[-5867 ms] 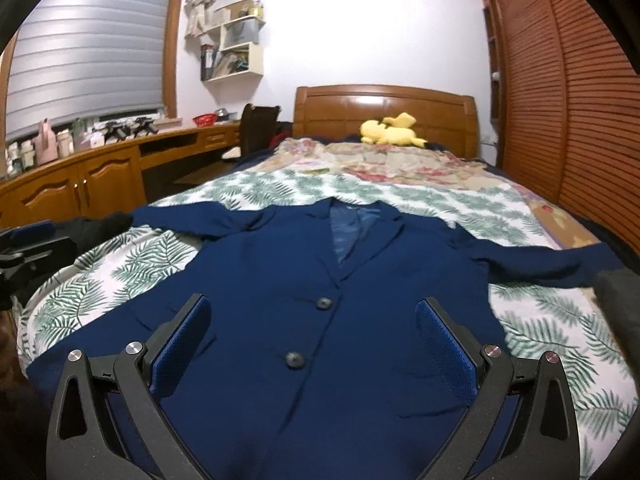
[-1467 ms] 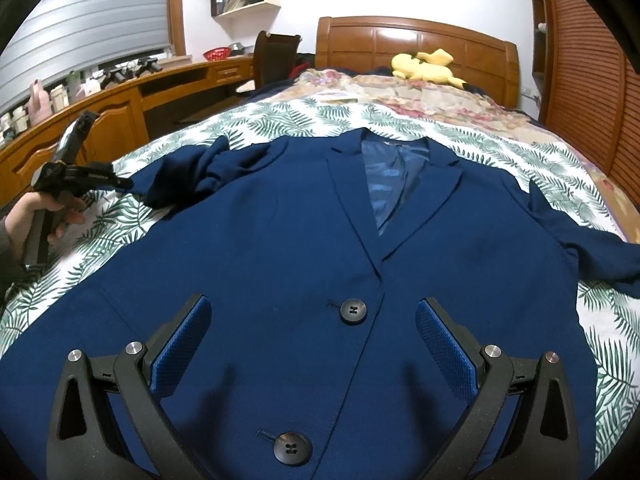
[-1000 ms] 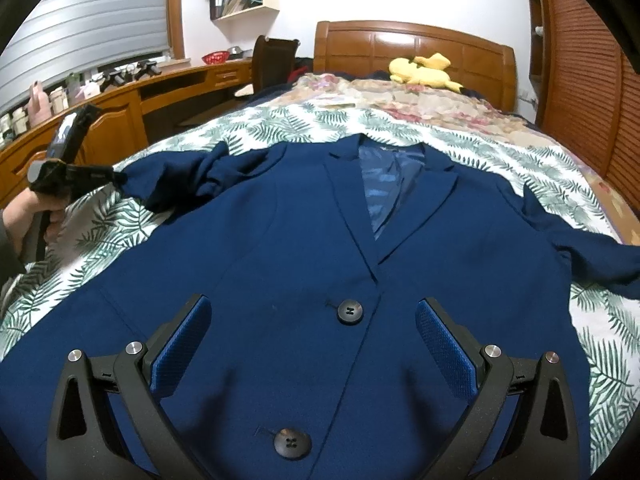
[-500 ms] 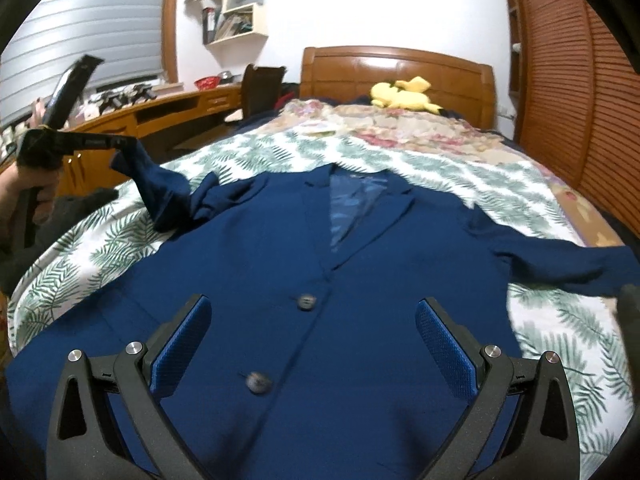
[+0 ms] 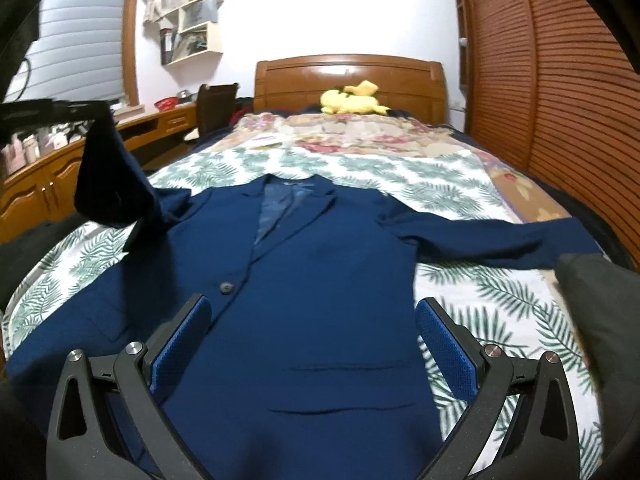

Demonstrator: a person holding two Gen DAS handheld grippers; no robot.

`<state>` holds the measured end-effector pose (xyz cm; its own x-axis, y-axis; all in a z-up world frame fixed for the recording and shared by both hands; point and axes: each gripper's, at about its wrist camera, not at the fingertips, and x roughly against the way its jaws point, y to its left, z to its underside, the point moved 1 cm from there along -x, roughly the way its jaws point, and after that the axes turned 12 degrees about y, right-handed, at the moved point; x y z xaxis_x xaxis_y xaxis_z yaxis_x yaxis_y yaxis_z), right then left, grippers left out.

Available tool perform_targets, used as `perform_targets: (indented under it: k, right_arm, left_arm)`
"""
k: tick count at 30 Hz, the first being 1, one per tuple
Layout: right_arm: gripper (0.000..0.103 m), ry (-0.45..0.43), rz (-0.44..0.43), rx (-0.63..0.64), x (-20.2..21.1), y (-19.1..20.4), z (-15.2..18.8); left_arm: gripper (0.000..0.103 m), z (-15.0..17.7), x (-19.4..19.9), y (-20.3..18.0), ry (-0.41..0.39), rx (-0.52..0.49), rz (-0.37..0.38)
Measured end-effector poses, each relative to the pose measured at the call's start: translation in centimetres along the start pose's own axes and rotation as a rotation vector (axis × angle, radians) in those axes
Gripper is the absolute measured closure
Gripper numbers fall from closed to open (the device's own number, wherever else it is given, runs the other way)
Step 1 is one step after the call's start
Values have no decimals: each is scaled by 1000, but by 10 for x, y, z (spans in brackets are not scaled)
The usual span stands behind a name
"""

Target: Fold large clothes

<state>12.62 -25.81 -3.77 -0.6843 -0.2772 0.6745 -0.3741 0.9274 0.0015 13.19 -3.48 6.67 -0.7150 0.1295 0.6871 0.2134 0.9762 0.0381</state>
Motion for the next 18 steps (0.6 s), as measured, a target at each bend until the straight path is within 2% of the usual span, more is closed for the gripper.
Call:
perform_targets:
  k: [4, 9, 18]
  right_arm:
    - [0, 6, 1, -14, 1, -7, 2]
    - [0, 9, -20, -10, 0, 0, 3]
    - [0, 51, -92, 77, -21, 45, 2]
  left_arm:
    - [103, 18, -1, -13, 11, 3, 14]
    - [94, 46, -1, -14, 24, 27, 46]
    - [87, 113, -15, 29, 40, 137, 19]
